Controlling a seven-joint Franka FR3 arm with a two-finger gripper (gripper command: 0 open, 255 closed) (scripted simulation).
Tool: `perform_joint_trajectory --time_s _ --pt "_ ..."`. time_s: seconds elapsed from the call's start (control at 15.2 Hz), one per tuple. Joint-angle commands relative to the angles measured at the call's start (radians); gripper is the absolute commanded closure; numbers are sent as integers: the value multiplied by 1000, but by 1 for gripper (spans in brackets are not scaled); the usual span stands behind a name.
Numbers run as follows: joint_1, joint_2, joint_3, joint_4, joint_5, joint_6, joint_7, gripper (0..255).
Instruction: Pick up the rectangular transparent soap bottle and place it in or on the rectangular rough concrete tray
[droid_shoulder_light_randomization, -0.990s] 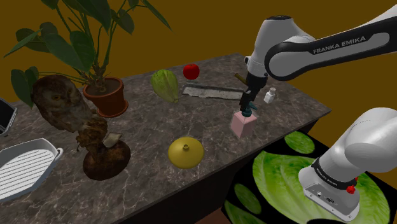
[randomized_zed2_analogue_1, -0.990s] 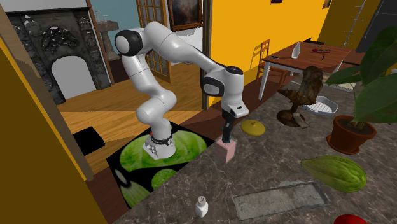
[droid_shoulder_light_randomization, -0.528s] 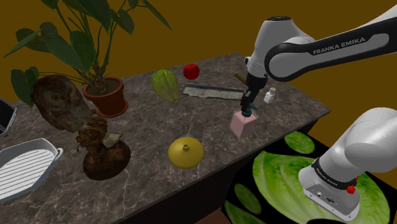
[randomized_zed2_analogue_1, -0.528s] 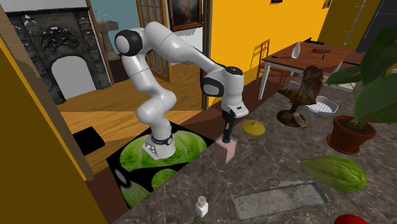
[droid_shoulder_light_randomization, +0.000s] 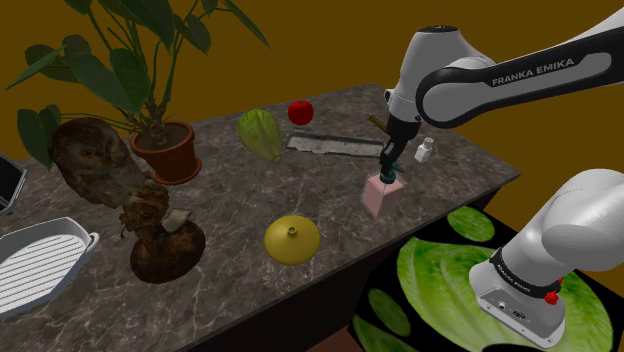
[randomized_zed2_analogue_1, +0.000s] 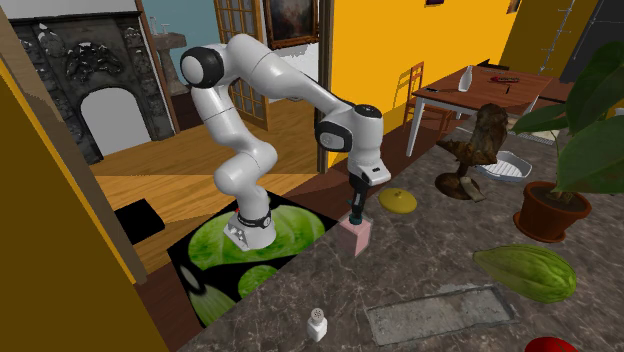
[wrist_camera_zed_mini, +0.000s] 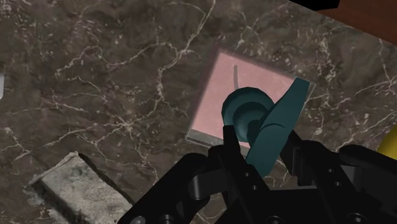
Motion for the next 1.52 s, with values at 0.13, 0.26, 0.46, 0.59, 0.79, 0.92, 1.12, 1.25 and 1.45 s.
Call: perform_joint_trajectory --time_s 0.13,0.26,0.46,0.59,0.79,0.92,1.12,1.25,1.45 --pt "0 -14 -3 17 -1 -31 1 255" --pt "-1 -26 -5 36 -3 -62 1 255" --pt "-1 -43 -9 65 -6 -108 3 255" --pt "-2 -52 -12 85 -8 -138 3 255" --pt "-3 -64 -16 118 -11 -182 5 255" --pt "-3 -71 -18 140 -12 -211 5 255" --pt "-4 -78 -22 175 -15 -253 7 255" --pt "-5 -82 -24 199 -17 -281 8 255" --pt "-6 -86 -27 236 -20 -322 9 255"
